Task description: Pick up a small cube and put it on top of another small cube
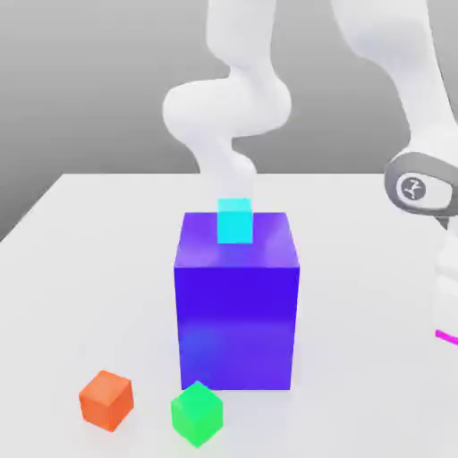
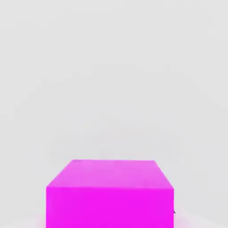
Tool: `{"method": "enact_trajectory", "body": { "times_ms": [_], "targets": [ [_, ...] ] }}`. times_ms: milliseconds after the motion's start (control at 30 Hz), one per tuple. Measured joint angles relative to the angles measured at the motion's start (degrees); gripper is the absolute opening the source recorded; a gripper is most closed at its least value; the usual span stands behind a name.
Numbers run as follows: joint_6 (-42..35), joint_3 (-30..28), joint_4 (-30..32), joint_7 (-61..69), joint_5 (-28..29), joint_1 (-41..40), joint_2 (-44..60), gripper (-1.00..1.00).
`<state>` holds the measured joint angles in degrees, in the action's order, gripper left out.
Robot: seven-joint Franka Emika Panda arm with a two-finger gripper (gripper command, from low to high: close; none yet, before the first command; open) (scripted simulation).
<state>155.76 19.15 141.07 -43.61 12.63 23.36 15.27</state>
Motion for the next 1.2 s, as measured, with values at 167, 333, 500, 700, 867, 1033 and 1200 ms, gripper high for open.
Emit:
{"method": "enact_trajectory", "body": {
  "times_ms": [167,333,500,700,867,1033,1200],
  "targets": [
    [-0.68,0.65,-0.26,11.40,1.07,-3.47,-0.15,-1.00],
    [-1.36,1.35,-0.51,22.82,2.10,-6.98,-0.34,-1.00],
    [-2.03,2.08,-0.77,34.33,2.99,-10.46,-0.56,-1.00],
    [-2.83,3.05,-1.07,48.19,3.98,-14.73,-0.87,-1.00],
    [-3.45,3.64,-1.30,59.98,4.49,-18.01,-1.20,-1.00],
    [-4.07,4.34,-1.54,71.79,4.97,-21.39,-1.55,-1.00],
    [-4.66,5.03,-1.76,83.68,5.32,-24.72,-1.94,-1.00]
  ]
}}
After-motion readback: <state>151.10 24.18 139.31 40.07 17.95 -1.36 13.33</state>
